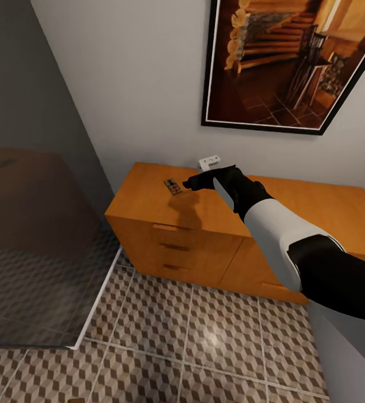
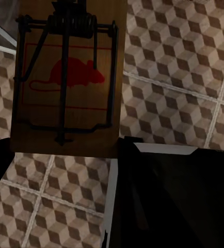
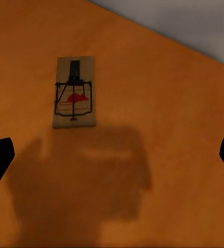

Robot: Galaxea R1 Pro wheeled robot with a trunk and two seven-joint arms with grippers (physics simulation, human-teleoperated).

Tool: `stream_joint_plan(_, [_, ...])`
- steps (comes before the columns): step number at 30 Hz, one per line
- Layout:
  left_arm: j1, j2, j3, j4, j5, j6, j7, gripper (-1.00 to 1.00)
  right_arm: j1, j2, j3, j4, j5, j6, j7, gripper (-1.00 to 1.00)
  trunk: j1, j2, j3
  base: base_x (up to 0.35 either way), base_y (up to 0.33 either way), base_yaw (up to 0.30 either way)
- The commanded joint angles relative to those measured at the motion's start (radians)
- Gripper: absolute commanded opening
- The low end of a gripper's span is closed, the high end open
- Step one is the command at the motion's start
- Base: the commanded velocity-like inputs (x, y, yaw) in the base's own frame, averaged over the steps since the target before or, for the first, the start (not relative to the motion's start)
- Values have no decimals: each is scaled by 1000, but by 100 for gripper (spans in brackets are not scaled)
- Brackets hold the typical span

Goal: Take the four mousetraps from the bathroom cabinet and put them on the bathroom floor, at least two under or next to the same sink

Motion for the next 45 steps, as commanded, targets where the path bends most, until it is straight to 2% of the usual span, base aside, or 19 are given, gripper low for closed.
stream_joint_plan(1, [-1,0,-3,4,8,-5,-5,-100,-1,0,2,0,-3,5,0,100,1,-2,-2,6,-4,0])
stream_joint_plan(8, [-1,0,-3,4,8,-5,-5,-100,-1,0,2,4,-3,3,0,100,1,-2,-11,8,1,0])
stream_joint_plan(25, [-1,0,-3,3,8,-5,-5,-100,-1,0,2,62,-3,-99,-5,100,1,-2,-18,133,63,0])
stream_joint_plan(45, [-1,0,-4,4,8,-5,-5,-100,-1,0,2,71,-7,-104,-2,100,1,-2,-18,1,0,0])
